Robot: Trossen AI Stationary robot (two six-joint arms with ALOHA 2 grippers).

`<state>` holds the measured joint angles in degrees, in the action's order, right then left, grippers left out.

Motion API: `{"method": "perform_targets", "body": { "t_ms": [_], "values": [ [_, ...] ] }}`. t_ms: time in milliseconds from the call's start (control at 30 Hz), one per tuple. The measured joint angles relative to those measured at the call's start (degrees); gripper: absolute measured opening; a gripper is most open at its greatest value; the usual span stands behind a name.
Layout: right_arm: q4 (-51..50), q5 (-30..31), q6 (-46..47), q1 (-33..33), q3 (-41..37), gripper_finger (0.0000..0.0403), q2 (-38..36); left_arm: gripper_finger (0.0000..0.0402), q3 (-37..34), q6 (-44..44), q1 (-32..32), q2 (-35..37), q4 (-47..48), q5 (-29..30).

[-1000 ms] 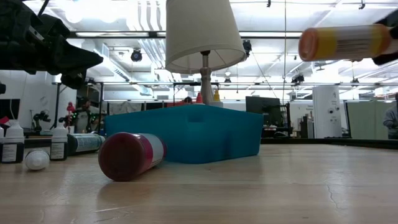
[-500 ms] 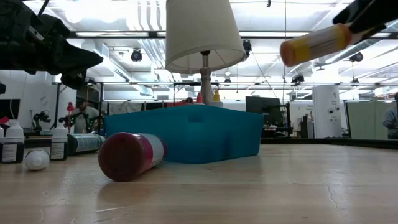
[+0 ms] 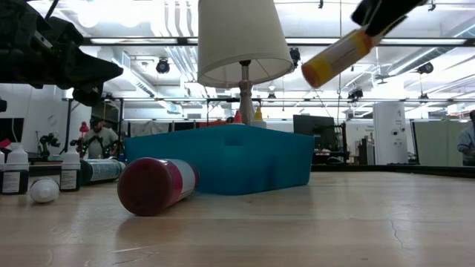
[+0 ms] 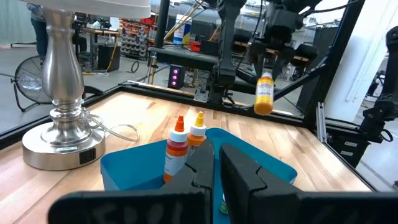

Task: Pick & Place food coloring
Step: Put the large yellow food coloring bottle into the blue container

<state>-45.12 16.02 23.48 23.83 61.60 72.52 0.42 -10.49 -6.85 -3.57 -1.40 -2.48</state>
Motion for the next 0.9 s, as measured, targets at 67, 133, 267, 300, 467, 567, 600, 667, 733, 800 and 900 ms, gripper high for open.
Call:
{"method": "perform_targets", "body": {
  "t_ms": [67, 133, 267, 300, 467, 567, 600, 667, 733, 800, 900],
  "values": [
    [-3.1, -1.7, -1.2, -2.0, 3.4, 0.0105, 2.4, 0.0, 0.0, 0.0, 0.0, 0.0, 0.0, 0.0],
    [-5.9, -2.7, -2.2, -4.1, 6.7, 0.0105, 4.8, 0.0, 0.0, 0.0, 0.0, 0.0, 0.0, 0.0],
    [-10.2, -3.1, -5.6, -7.1, 12.8, 0.0105, 9.6, 0.0, 0.0, 0.0, 0.0, 0.0, 0.0, 0.0],
    [-11.0, -3.2, -6.3, -7.7, 14.3, 0.0105, 10.8, 0.0, 0.0, 0.0, 0.0, 0.0, 0.0, 0.0],
    [-14.9, -5.6, -9.6, -11.3, 20.1, 0.0105, 15.5, 0.0, 0.0, 0.0, 0.0, 0.0, 0.0, 0.0],
    [-16.1, -7.3, -10.6, -13.0, 22.2, 0.0105, 18.0, 0.0, 0.0, 0.0, 0.0, 0.0, 0.0, 0.0],
    [-16.6, -7.6, -10.6, -13.5, 22.8, 0.0105, 18.7, 0.0, 0.0, 0.0, 0.0, 0.0, 0.0, 0.0],
    [-17.5, -7.9, -10.6, -14.5, 23.8, 0.0105, 19.9, 0.0, 0.0, 0.0, 0.0, 0.0, 0.0, 0.0],
    [-18.5, -7.9, -10.6, -15.8, 24.5, 0.0105, 21.2, 0.0, 0.0, 0.0, 0.0, 0.0, 0.0, 0.0],
    [-19.0, -7.8, -10.5, -17.0, 25.0, 0.0105, 22.2, 0.0, 0.0, 0.0, 0.0, 0.0, 0.0, 0.0],
    [-19.5, -7.9, -10.2, -18.6, 25.7, 0.0105, 23.6, 0.0, 0.0, 0.0, 0.0, 0.0, 0.0, 0.0]
  ]
}}
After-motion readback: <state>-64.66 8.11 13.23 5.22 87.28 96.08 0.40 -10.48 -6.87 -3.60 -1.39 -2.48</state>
